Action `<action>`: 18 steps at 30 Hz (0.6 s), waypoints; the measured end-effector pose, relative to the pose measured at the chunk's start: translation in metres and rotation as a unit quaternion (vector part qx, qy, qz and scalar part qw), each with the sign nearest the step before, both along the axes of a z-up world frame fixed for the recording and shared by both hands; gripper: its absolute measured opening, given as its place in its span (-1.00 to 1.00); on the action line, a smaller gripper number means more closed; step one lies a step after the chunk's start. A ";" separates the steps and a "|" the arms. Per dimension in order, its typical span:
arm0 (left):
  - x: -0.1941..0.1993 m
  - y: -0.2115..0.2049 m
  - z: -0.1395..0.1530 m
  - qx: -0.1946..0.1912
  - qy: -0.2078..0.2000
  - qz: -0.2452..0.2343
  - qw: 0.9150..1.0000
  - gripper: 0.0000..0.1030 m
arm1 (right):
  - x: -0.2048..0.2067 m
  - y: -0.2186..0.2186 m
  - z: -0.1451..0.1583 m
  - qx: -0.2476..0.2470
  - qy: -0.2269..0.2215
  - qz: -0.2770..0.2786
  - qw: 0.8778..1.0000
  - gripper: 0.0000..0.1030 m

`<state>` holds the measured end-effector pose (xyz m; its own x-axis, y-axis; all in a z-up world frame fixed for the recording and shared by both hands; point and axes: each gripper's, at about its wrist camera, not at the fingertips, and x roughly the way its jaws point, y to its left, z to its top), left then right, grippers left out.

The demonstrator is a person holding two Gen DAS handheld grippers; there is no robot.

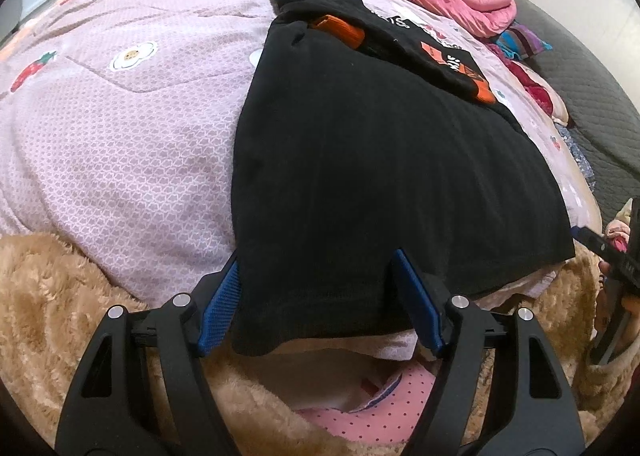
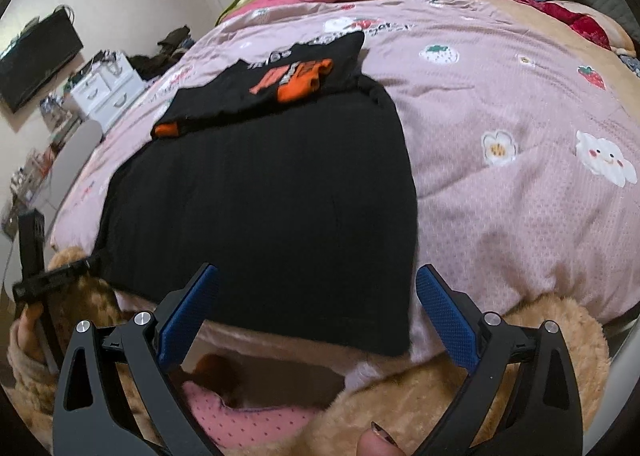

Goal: Fold small clothes
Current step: 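Grasp the shirt hem with the right tool while the left tool grasps it too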

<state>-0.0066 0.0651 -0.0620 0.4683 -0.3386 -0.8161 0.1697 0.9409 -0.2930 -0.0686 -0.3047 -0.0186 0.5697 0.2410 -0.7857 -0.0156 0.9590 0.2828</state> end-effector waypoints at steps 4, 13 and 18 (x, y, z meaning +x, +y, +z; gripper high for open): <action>0.003 -0.002 0.000 0.005 0.000 0.001 1.000 0.28 | 0.002 -0.001 -0.012 -0.025 0.020 -0.003 0.999 0.55; 0.007 -0.002 -0.001 0.014 0.001 0.009 1.000 0.19 | 0.005 -0.022 -0.026 -0.024 0.030 -0.019 0.999 -0.38; 0.004 0.004 0.001 0.008 0.001 0.025 1.000 -0.08 | -0.003 -0.025 -0.014 -0.025 0.004 -0.007 1.000 -0.82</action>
